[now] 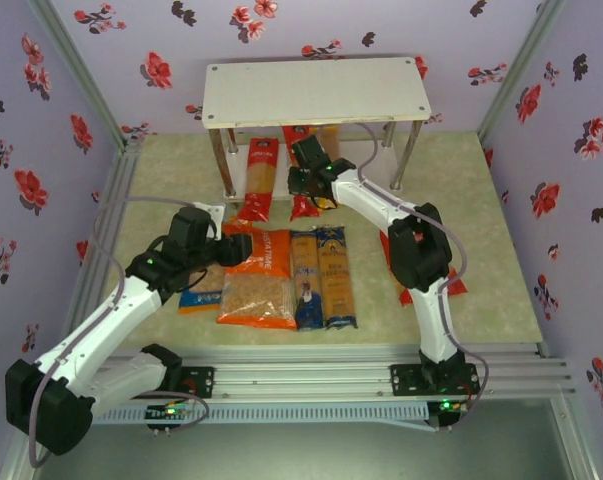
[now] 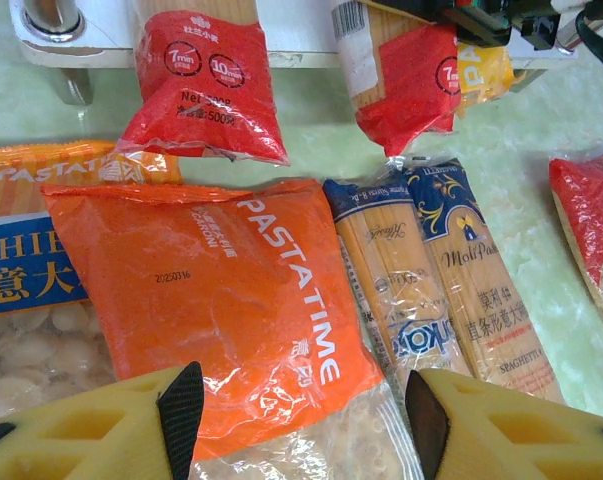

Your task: Place and organize the pasta boxes and bags onto the shelf

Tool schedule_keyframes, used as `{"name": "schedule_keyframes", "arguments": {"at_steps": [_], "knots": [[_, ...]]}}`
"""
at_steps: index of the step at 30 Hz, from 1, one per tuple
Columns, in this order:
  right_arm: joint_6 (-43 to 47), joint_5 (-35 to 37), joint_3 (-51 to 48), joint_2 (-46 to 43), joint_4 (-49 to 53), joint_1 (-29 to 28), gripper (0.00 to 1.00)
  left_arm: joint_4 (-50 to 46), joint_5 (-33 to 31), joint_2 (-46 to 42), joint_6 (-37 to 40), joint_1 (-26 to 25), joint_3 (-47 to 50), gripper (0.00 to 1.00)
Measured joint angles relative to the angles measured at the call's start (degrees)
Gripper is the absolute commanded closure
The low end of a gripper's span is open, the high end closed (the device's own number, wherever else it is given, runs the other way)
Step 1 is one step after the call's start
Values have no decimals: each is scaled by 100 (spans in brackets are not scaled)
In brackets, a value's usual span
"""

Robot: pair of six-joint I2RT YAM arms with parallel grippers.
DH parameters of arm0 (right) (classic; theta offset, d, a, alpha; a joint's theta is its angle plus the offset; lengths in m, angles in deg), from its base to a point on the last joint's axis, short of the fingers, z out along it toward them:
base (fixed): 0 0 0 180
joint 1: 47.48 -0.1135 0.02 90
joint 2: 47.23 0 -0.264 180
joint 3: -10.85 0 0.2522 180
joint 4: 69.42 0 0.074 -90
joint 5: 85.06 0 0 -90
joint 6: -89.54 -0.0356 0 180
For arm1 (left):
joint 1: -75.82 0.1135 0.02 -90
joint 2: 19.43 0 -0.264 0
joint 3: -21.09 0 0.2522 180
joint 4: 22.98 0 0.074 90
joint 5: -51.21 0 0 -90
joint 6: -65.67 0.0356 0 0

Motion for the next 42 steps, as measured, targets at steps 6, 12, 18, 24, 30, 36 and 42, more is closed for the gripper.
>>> {"name": "schedule_keyframes", "arguments": {"at_steps": [6, 12, 18, 24, 30, 36, 42], "knots": [[-55, 33, 243, 203, 4, 0, 79, -4, 2, -55, 2, 26, 0, 37], [-160, 52, 345, 295, -55, -7, 61, -20, 0, -74, 2, 52, 15, 35], [-203, 79, 455, 297, -363, -4, 53, -96, 2, -118, 2, 70, 33, 35], [-201, 46, 470, 297, -492, -7, 48, -144, 0, -190, 2, 98, 55, 35], [-28, 125, 457, 254, -538, -2, 47, -162, 0, -229, 2, 116, 59, 39], [573, 828, 227, -15, -404, -2, 30, -199, 0, -240, 2, 116, 133, 37], [1038, 1550, -63, -234, -127, 20, 24, -203, 2, -240, 2, 116, 136, 37]]}}
